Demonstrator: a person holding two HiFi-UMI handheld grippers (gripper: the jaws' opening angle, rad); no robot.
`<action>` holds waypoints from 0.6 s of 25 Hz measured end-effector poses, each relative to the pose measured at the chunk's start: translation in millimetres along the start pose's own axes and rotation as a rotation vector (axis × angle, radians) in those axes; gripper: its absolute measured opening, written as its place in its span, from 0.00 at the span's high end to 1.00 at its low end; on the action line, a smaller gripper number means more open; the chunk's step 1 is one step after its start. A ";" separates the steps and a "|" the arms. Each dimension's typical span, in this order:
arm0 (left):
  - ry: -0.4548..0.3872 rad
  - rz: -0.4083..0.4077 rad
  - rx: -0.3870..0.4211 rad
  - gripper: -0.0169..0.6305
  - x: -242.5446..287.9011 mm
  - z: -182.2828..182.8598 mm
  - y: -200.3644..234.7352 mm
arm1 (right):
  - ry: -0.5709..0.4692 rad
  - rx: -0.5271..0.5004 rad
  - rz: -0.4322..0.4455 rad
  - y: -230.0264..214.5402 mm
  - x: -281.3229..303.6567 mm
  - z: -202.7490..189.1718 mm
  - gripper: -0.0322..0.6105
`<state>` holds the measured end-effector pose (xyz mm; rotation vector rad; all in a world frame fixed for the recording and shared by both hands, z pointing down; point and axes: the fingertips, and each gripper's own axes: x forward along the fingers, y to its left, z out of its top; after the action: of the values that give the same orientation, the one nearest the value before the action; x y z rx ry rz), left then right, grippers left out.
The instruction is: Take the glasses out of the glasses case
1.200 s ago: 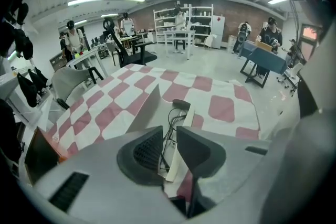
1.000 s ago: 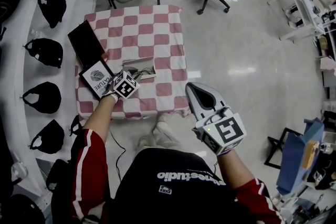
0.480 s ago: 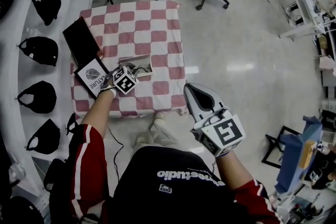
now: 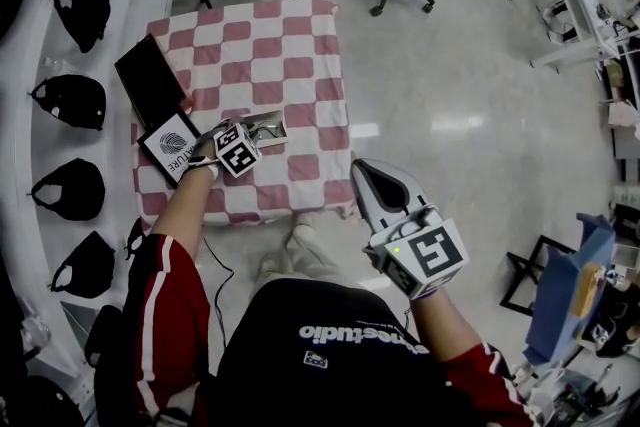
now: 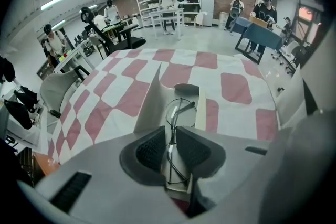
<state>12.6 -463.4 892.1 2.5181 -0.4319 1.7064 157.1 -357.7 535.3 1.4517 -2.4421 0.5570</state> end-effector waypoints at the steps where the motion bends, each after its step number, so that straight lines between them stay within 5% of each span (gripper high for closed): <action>1: 0.005 -0.001 0.009 0.87 0.3 -0.2 -0.1 | -0.001 0.002 0.000 -0.4 0.2 0.0 0.95; 15: -0.014 0.018 0.027 0.96 -9.2 3.6 -1.9 | -0.009 0.012 -0.012 -0.8 -3.3 2.1 0.95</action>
<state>13.1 -460.5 882.4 2.5538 -0.4362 1.7133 159.4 -356.4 532.3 1.4748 -2.4394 0.5647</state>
